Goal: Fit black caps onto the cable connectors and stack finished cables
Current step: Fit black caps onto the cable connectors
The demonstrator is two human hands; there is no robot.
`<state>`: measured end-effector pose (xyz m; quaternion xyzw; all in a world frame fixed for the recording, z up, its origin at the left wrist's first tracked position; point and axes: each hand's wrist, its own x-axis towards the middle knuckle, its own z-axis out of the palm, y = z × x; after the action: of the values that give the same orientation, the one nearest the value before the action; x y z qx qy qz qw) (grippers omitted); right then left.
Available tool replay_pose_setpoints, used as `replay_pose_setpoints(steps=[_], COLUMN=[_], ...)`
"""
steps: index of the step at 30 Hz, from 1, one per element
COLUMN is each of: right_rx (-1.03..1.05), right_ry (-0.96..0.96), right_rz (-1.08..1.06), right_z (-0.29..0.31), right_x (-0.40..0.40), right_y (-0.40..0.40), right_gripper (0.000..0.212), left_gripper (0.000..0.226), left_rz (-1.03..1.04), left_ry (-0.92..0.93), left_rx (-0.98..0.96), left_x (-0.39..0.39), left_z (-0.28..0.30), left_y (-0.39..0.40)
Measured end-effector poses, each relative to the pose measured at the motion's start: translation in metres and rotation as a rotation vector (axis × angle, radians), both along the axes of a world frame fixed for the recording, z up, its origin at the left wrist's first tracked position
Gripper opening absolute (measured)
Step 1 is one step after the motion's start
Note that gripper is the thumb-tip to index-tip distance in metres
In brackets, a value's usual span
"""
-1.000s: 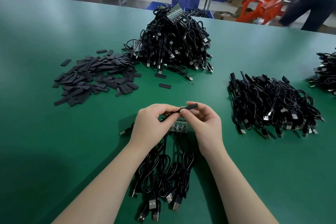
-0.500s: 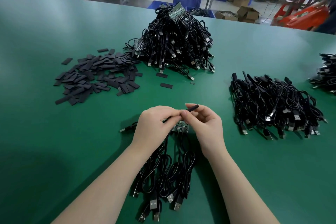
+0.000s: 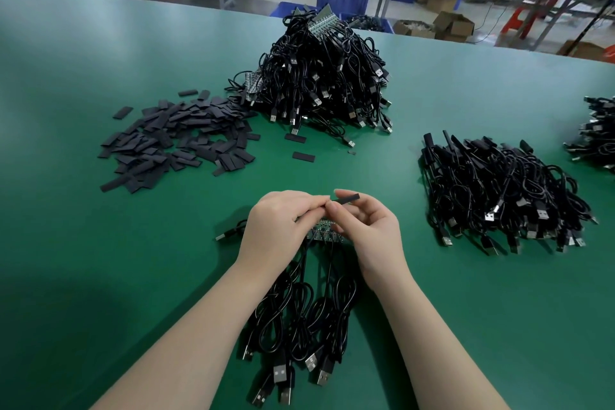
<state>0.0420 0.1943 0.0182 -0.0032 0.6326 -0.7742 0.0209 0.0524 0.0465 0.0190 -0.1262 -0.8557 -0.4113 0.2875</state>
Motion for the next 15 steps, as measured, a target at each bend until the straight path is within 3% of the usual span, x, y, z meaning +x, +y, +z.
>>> replay_pose_setpoints(steps=[9,15], right_rx=[-0.001,-0.026], right_ry=[-0.026,-0.006], right_rz=[0.017,0.004], right_z=[-0.0009,0.0028], right_x=[-0.0003,0.0000], right_y=[0.0005,-0.0036], right_gripper=[0.014,0.012], left_gripper=[0.015,0.013], left_rz=[0.032,0.050], left_ry=[0.030,0.006], left_rx=[-0.104,-0.046], left_x=[-0.0013,-0.0025], left_z=[-0.0004,0.0038], left_y=[0.0000,-0.0020])
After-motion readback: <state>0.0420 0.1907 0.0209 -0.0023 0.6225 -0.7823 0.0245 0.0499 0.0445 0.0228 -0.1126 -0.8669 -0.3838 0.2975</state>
